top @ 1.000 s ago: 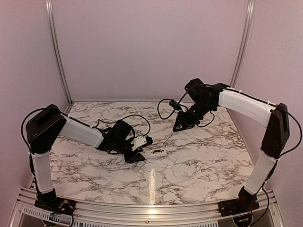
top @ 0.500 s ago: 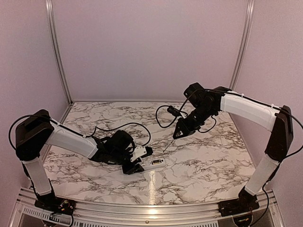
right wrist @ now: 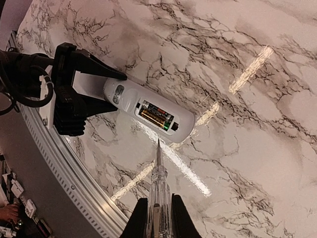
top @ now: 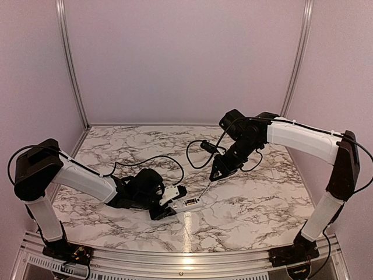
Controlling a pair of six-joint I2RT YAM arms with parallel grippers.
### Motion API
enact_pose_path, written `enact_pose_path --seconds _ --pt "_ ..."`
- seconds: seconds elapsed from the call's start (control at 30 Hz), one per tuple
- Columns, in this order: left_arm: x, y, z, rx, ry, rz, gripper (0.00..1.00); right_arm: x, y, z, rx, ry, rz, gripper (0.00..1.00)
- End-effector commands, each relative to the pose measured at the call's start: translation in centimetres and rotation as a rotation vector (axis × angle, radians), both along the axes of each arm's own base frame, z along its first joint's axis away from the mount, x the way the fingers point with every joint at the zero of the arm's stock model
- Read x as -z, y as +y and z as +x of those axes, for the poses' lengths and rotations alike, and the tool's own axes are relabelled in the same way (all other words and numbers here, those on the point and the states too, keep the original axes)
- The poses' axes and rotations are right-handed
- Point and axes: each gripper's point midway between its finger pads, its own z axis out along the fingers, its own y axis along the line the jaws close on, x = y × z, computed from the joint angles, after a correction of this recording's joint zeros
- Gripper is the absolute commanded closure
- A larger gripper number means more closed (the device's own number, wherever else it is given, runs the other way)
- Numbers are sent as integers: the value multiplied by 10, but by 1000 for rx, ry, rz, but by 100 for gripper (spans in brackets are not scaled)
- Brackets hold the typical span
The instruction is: Unload the batteries from the remote control
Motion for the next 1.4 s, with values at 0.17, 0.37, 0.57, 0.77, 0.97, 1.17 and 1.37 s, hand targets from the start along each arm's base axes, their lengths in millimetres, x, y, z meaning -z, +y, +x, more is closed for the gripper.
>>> enact_pose_path --seconds 0.17,0.37,0.57,0.77,0.97,1.17,1.37 --pt "-2 9 14 -32 -97 27 53 7 7 7 26 -15 -29 100" --pt "1 10 13 -27 -96 36 53 13 11 11 23 -26 -37 100" --pt "4 10 13 -27 -87 43 53 16 15 16 23 -39 -35 100" --pt "5 10 13 -26 -86 45 53 21 17 20 15 -44 -39 100" --pt "5 9 12 -24 -83 48 53 25 20 22 12 -44 -37 100" --pt "6 9 13 -22 -81 53 53 26 21 20 4 -34 -34 100" --pt "7 8 13 -24 -76 54 53 26 23 18 -2 -25 -19 100"
